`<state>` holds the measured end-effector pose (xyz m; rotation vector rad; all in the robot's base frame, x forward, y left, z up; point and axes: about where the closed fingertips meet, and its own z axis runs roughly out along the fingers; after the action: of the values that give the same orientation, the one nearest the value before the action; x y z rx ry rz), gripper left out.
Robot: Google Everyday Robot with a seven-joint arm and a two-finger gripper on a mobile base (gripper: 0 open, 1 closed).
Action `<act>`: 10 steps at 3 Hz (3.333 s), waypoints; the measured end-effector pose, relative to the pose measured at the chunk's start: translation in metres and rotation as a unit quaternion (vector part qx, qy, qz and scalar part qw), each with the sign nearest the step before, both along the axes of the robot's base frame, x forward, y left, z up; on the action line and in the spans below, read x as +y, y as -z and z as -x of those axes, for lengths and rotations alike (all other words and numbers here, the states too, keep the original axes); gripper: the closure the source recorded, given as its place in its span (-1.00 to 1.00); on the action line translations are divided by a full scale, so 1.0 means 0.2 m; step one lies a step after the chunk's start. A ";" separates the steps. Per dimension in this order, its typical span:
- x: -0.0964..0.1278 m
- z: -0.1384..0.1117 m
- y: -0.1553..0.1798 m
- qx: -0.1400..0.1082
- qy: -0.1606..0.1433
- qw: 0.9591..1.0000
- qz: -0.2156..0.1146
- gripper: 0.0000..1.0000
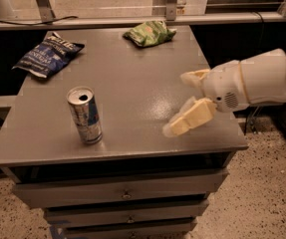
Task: Knock redbull can over
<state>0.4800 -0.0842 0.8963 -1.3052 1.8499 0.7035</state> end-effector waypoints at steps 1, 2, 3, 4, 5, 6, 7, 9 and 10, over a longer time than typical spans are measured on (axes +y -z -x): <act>0.27 0.02 -0.08 -0.029 -0.014 0.993 -0.111 -1.00; 0.50 0.09 -0.25 -0.034 -0.047 0.985 -0.165 -1.00; 0.50 0.09 -0.25 -0.034 -0.047 0.985 -0.165 -1.00; 0.55 0.11 -0.21 -0.047 -0.060 0.982 -0.175 -1.00; 0.65 0.10 -0.16 -0.063 -0.082 0.976 -0.193 -1.00; 0.78 0.11 -0.07 -0.076 -0.108 0.967 -0.216 -1.00; 0.85 0.12 -0.02 -0.082 -0.120 0.963 -0.229 -1.00; 0.96 0.08 0.07 -0.110 -0.121 0.958 -0.237 -0.19; 0.95 0.07 0.06 -0.121 -0.111 0.958 -0.233 0.28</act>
Offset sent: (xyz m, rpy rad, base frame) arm -0.0026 0.0454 0.0113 0.1872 -0.0507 0.0212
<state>0.4667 0.1058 0.8850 -1.2261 1.2540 0.9820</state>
